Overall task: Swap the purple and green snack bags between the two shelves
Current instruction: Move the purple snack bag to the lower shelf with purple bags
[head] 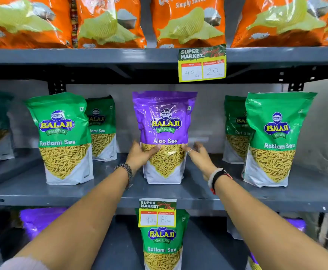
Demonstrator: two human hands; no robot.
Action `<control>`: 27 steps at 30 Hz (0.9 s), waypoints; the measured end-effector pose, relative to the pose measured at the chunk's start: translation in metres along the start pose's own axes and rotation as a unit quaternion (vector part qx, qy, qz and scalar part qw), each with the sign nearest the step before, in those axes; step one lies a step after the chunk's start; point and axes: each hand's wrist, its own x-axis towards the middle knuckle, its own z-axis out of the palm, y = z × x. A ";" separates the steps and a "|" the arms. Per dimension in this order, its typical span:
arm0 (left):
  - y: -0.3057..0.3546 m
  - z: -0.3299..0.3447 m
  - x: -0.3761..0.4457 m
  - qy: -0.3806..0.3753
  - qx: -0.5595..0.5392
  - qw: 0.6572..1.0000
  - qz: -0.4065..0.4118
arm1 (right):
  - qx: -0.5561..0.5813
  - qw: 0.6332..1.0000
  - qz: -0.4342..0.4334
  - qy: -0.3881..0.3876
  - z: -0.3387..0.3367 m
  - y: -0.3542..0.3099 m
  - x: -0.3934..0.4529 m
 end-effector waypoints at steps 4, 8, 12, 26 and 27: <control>-0.009 -0.003 0.006 -0.026 -0.076 0.997 -0.005 | 0.055 0.997 -0.003 -0.058 0.014 0.003 0.000; -0.010 -0.010 0.004 -0.002 -0.116 0.993 -0.027 | 0.084 0.995 -0.038 -0.035 0.020 0.006 -0.004; -0.012 -0.024 -0.013 0.022 -0.153 0.988 -0.012 | 0.078 0.994 -0.067 -0.044 0.029 0.005 -0.015; -0.008 -0.123 -0.125 0.162 -0.103 0.980 0.047 | 0.154 0.974 -0.111 -0.123 0.084 -0.032 -0.118; -0.013 -0.130 -0.135 0.167 -0.095 0.980 0.046 | 0.161 0.972 -0.106 -0.136 0.089 -0.028 -0.127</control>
